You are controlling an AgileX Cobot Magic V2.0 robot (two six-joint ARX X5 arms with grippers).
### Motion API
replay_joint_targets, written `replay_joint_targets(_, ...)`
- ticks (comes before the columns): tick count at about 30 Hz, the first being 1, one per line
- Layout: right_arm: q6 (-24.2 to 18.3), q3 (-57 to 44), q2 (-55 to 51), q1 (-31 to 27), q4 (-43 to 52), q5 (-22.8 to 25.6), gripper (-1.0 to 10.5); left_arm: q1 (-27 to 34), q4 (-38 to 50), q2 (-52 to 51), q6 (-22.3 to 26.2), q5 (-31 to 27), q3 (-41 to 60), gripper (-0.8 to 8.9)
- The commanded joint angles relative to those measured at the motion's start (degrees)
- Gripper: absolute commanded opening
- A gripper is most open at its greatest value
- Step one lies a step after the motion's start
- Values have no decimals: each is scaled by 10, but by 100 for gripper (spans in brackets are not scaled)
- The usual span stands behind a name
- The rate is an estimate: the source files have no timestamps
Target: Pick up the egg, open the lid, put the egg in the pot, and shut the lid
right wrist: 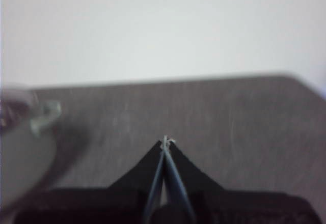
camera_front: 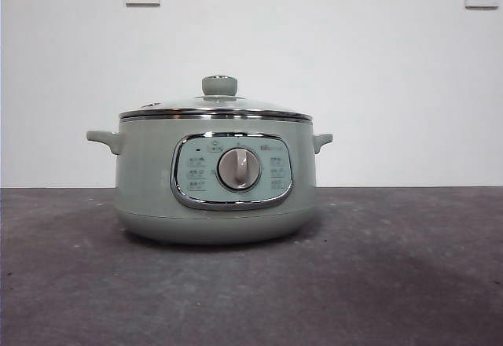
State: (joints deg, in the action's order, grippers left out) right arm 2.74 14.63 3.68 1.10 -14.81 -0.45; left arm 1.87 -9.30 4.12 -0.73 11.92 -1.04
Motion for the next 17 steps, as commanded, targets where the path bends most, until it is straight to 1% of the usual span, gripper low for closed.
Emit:
replay_joint_targets(1,34,-64,-31,-1,17,0,1,2,4,0,-5,0,6,-4)
replay_joint_targets(8,30,-130,-32,0,20,0,1,2,4,0,-5,0,6,-4)
replay_joint_targets(12,17,-130,-32,0,25,0,1,2,4,0,-5,0,6,-4)
replay_joint_targets(17,22,-130,-32,-1,24,0,1,2,4,1,-5,0,6,-4)
